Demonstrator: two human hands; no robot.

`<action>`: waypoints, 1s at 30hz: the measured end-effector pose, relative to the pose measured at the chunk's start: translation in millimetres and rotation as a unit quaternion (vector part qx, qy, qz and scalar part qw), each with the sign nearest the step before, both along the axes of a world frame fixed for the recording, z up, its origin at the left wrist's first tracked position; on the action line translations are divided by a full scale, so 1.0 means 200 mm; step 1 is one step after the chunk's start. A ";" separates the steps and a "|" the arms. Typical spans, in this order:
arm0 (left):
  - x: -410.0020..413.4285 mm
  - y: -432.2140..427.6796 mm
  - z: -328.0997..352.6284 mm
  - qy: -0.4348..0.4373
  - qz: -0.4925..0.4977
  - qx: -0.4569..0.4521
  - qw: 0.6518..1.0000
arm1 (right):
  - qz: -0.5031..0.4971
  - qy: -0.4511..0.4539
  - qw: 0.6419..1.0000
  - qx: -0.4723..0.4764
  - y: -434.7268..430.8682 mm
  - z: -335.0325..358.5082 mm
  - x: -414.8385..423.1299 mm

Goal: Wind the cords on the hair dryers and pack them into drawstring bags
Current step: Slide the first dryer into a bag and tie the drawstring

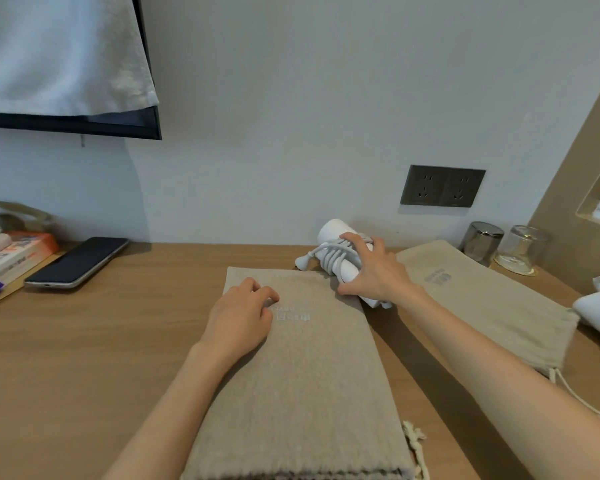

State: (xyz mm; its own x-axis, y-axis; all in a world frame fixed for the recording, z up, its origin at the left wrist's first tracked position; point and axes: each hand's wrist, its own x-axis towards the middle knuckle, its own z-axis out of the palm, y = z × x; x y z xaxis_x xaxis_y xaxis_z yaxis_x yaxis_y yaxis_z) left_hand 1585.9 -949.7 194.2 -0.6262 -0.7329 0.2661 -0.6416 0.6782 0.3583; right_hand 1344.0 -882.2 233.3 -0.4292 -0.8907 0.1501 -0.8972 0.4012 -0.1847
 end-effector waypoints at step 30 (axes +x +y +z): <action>-0.21 0.22 0.16 -0.246 0.132 0.026 0.960 | 0.088 -0.214 0.965 -0.125 0.66 0.35 -0.03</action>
State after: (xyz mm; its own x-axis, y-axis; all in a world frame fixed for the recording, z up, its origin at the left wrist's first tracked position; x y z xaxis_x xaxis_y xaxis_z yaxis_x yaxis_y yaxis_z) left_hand 1543.8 -906.5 227.0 -0.4578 -0.8872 -0.0563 -0.8886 0.4587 -0.0036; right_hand 1338.6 -749.8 304.1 -0.3452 -0.9141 0.2126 -0.7675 0.1445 -0.6246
